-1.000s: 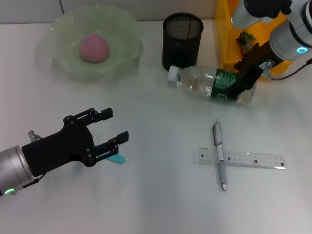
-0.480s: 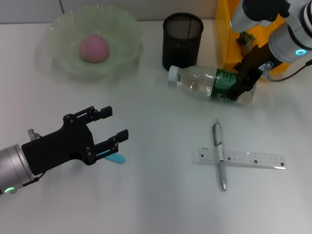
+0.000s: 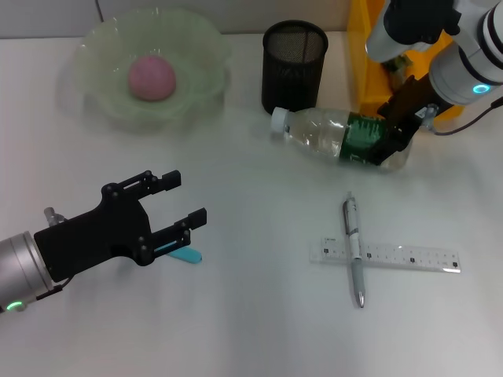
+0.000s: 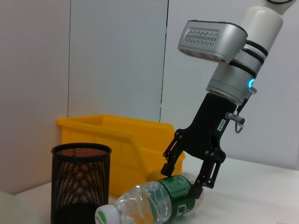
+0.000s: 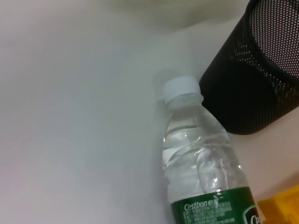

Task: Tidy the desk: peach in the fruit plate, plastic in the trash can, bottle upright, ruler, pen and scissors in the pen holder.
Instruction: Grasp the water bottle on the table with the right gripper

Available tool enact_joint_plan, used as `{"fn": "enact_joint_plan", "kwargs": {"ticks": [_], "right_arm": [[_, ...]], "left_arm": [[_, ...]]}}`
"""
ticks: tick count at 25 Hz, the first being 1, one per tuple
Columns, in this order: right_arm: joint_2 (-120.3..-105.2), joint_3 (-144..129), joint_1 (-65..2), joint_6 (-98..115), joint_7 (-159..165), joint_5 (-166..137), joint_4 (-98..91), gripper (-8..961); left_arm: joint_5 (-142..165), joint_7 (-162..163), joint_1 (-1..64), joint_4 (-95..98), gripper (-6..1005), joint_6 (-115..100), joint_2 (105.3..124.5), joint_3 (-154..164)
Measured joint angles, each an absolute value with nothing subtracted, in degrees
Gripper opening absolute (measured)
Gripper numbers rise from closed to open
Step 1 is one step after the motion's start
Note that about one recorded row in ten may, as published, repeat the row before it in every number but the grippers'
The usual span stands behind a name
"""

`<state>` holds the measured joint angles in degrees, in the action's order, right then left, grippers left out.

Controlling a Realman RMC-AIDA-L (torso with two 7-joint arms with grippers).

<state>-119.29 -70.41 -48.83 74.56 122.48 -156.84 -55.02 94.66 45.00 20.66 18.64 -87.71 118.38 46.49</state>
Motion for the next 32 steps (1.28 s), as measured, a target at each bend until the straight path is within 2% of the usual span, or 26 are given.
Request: {"fn": "enact_joint_plan", "kwargs": {"ticks": [14,32], "right_arm": [[-119.36,-70.84,-48.96,78.38,123.96,-156.55,-56.09,824],[-119.53,-71.93,-50.32,71.76,125.41,-154.93,-50.11,824]], "left_arm": [[94.56,45.0,20.48,19.02,690,-87.98,118.31,46.49],[94.57,45.0,20.31,19.17,691,-88.17,118.2,46.42]]}}
